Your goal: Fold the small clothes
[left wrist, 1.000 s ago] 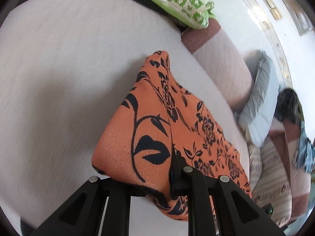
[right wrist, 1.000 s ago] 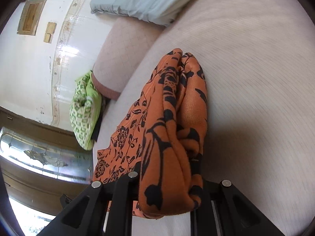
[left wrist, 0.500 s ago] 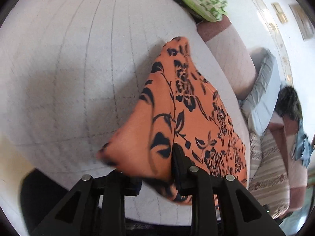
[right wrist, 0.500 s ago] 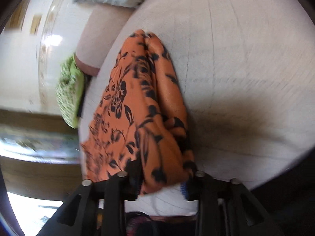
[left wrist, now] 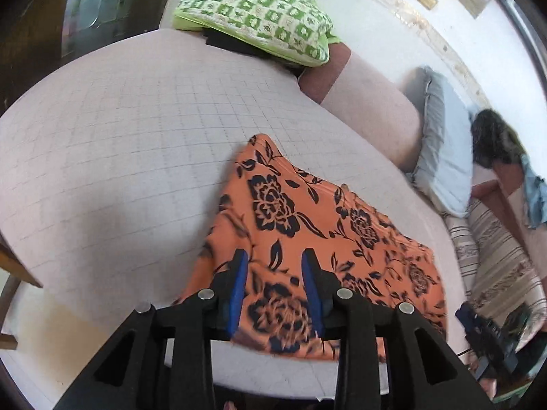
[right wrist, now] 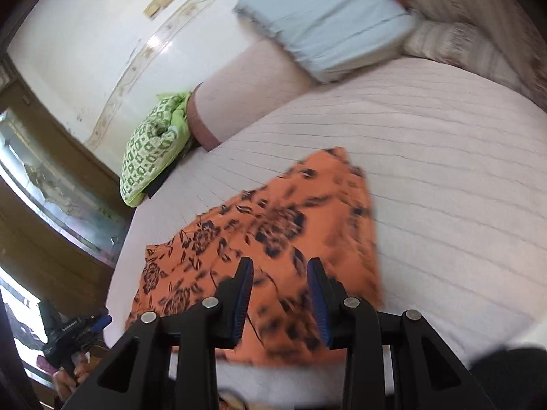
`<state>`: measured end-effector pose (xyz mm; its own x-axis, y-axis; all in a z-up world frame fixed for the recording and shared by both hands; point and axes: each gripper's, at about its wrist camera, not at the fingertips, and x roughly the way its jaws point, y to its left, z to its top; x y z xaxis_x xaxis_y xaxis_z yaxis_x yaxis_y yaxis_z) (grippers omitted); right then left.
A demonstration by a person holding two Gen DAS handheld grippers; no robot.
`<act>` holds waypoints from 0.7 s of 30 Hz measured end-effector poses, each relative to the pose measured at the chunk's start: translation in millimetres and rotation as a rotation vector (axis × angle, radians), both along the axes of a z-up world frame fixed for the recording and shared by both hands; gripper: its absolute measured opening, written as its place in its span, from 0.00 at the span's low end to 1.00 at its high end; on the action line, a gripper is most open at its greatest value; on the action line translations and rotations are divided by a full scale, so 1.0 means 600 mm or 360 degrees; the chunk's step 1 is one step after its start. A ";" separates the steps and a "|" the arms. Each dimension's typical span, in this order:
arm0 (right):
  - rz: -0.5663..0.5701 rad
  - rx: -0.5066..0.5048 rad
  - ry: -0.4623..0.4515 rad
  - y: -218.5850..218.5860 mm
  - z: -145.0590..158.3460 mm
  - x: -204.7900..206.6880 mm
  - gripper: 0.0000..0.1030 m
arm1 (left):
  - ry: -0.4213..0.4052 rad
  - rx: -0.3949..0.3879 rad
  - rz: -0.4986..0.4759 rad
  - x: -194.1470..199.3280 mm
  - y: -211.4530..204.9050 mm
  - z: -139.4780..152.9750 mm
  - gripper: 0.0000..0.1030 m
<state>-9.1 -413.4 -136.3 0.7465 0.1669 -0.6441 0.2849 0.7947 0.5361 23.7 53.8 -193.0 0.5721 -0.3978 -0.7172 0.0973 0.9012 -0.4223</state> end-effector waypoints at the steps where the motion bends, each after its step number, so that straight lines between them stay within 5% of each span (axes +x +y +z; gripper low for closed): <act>1: -0.0001 -0.0008 0.0000 0.003 -0.005 0.014 0.35 | 0.0013 0.0001 -0.0009 0.013 -0.013 -0.014 0.32; 4: -0.0058 0.0015 0.0053 -0.007 -0.045 0.063 0.35 | 0.0153 0.0086 0.0041 0.049 -0.024 -0.067 0.32; 7: -0.0151 0.0062 0.0235 -0.041 -0.110 0.082 0.31 | 0.0202 0.0017 0.0103 0.068 -0.001 -0.103 0.30; 9: -0.0207 0.0250 0.0200 -0.076 -0.142 0.061 0.10 | 0.0208 -0.0002 0.0102 0.071 0.010 -0.099 0.30; 14: -0.0241 0.0360 0.0159 -0.089 -0.112 0.020 0.16 | 0.0161 -0.0087 0.0073 0.048 0.040 -0.067 0.32; 17: -0.0206 0.0242 0.0075 -0.077 -0.087 -0.002 0.16 | 0.0081 -0.0020 0.0045 0.025 0.042 -0.057 0.49; 21: -0.0248 0.0347 0.0273 -0.095 -0.144 -0.003 0.12 | 0.0270 0.0036 0.0100 0.031 0.059 -0.112 0.49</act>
